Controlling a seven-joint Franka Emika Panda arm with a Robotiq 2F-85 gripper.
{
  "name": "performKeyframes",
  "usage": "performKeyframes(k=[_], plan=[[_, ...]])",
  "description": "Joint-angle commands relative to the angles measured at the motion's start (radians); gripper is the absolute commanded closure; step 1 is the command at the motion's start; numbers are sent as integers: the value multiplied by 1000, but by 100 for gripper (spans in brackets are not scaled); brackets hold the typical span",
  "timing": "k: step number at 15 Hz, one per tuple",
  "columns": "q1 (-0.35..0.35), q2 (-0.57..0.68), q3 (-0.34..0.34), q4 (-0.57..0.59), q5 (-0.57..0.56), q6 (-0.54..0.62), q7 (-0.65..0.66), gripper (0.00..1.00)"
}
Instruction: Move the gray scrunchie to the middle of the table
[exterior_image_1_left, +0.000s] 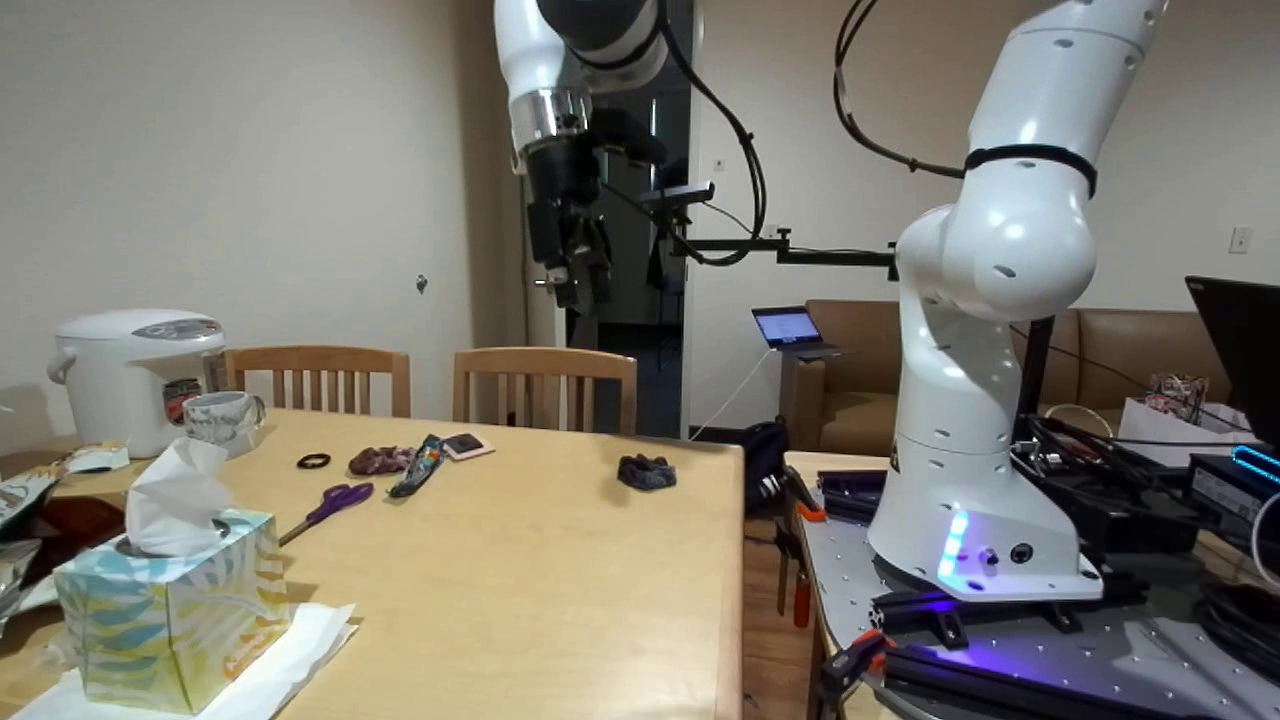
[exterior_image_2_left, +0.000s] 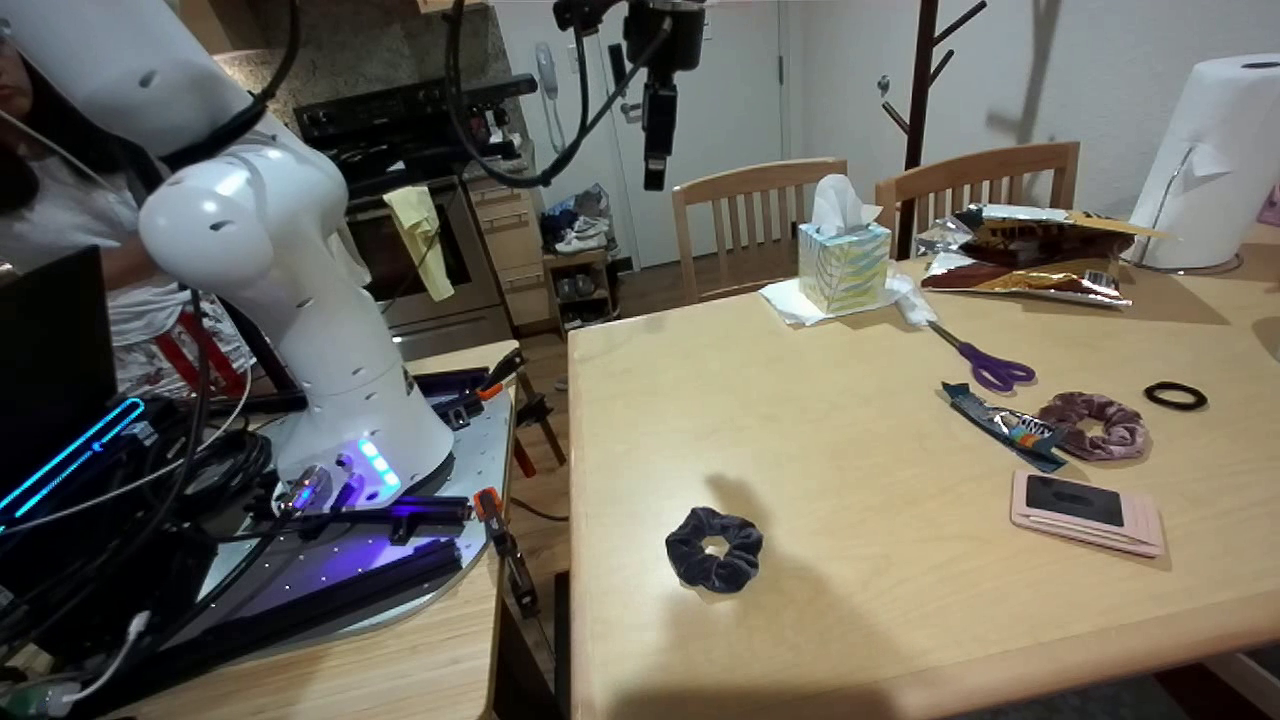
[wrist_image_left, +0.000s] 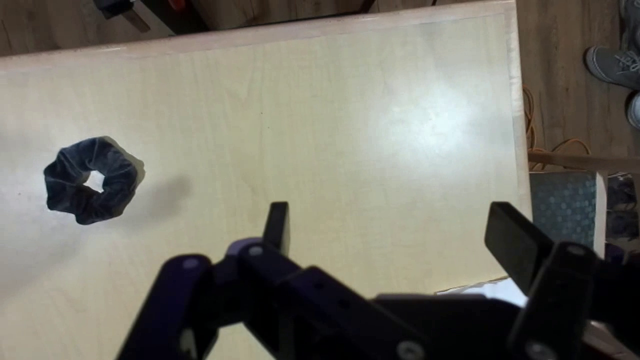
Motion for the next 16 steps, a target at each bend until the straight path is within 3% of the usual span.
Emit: performKeyframes(k=[1, 3, 4, 8, 11, 16], plan=[[-28, -9, -29, -91, 42, 99, -35, 0], [-33, -26, -52, -151, 81, 132, -51, 0], [-30, 3, -33, -91, 35, 89, -12, 0], [-32, 3, -34, -101, 38, 95, -16, 0], [-39, 31, 0, -90, -47, 207, 43, 0], [-86, 116, -21, -99, -135, 284, 160, 0]])
